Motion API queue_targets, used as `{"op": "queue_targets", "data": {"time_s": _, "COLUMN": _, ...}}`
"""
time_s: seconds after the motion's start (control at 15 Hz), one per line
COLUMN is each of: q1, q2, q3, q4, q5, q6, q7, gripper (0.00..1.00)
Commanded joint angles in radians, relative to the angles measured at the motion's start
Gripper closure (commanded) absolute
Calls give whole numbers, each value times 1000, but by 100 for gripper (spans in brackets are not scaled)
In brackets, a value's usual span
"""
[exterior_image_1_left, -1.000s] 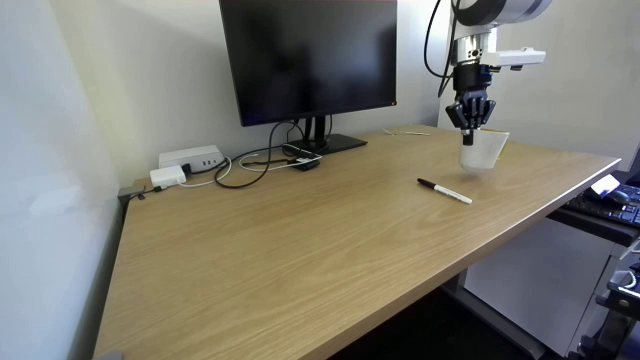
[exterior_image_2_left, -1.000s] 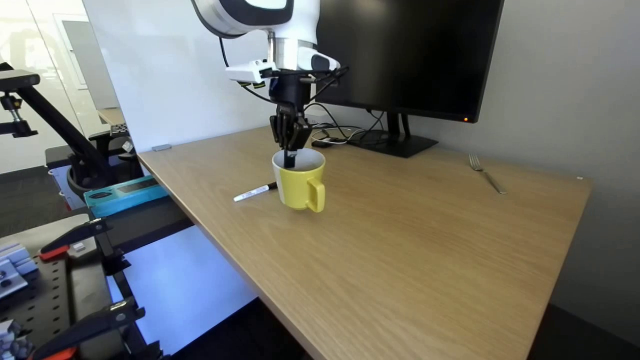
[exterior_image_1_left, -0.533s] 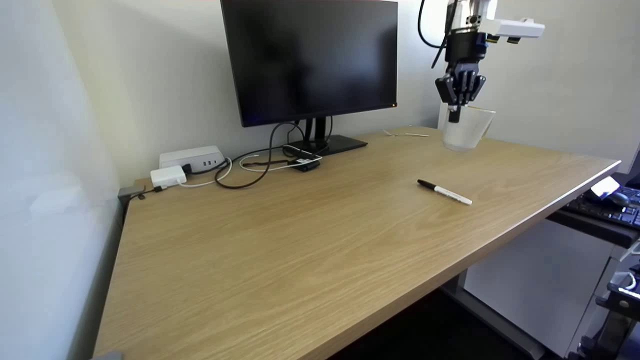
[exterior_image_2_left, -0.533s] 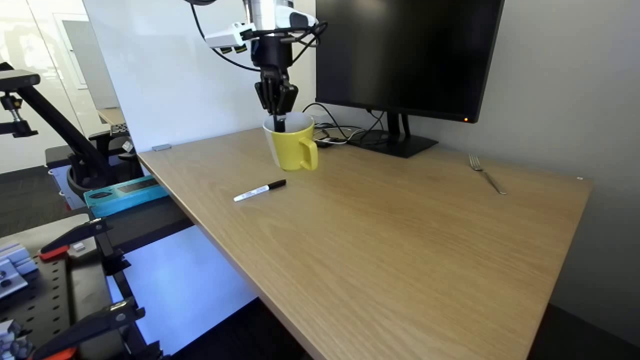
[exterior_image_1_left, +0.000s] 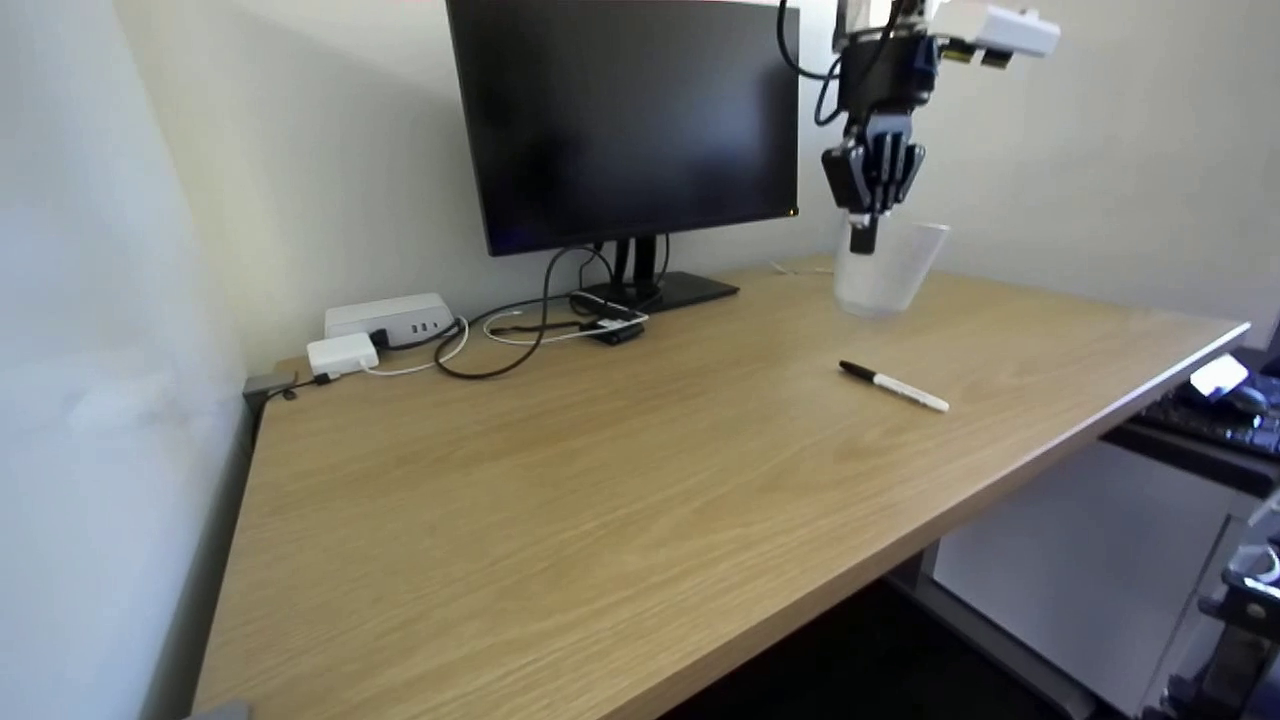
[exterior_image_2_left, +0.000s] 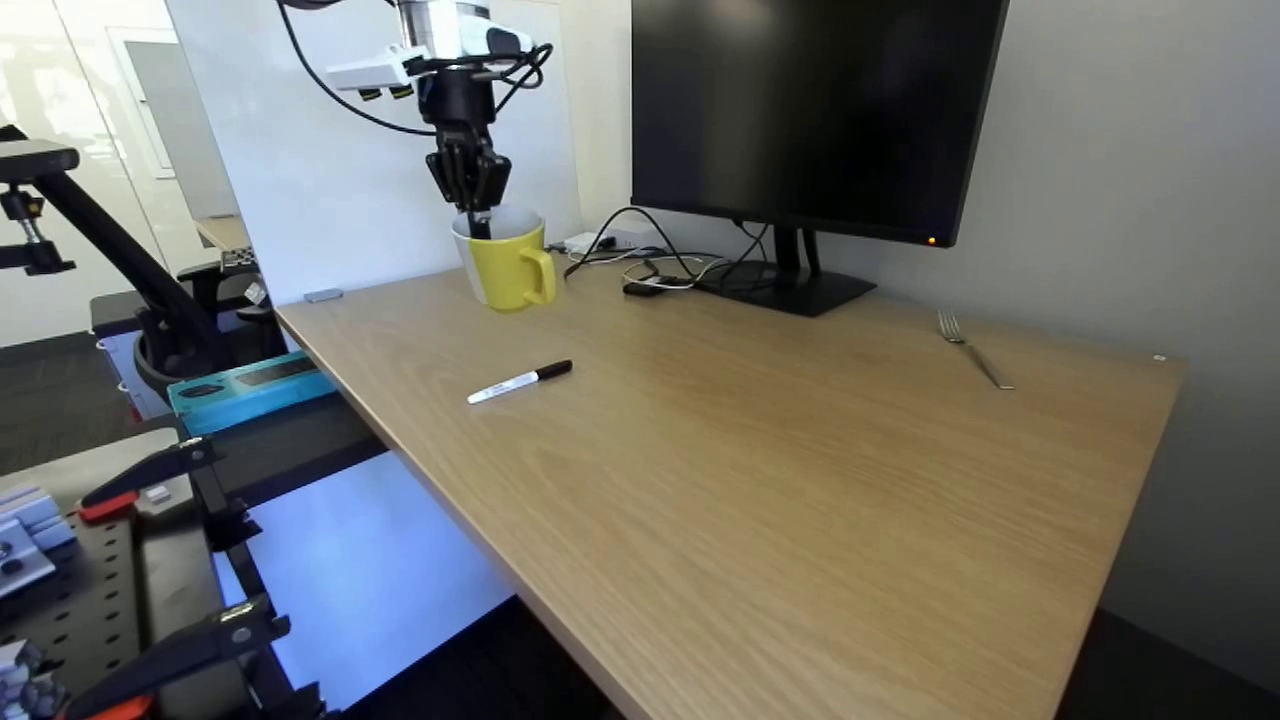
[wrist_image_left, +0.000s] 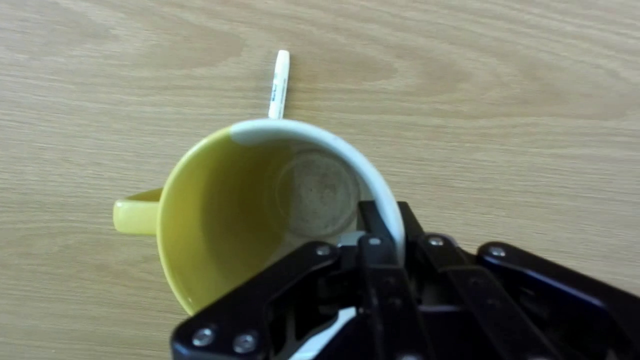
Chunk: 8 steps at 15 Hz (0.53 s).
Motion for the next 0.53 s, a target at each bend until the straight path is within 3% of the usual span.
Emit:
{"op": "queue_targets", "data": {"time_s": 0.0, "q1": 28, "q2": 6, "q3": 24, "q4": 31, "q5": -55, "q6": -9, "q7": 49, "gripper": 98}}
{"op": "queue_targets", "data": {"time_s": 0.47, "q1": 113, "q2": 131, "q3": 61, "q4": 173, "q5": -175, "q6": -65, "q7": 148, "gripper": 98}}
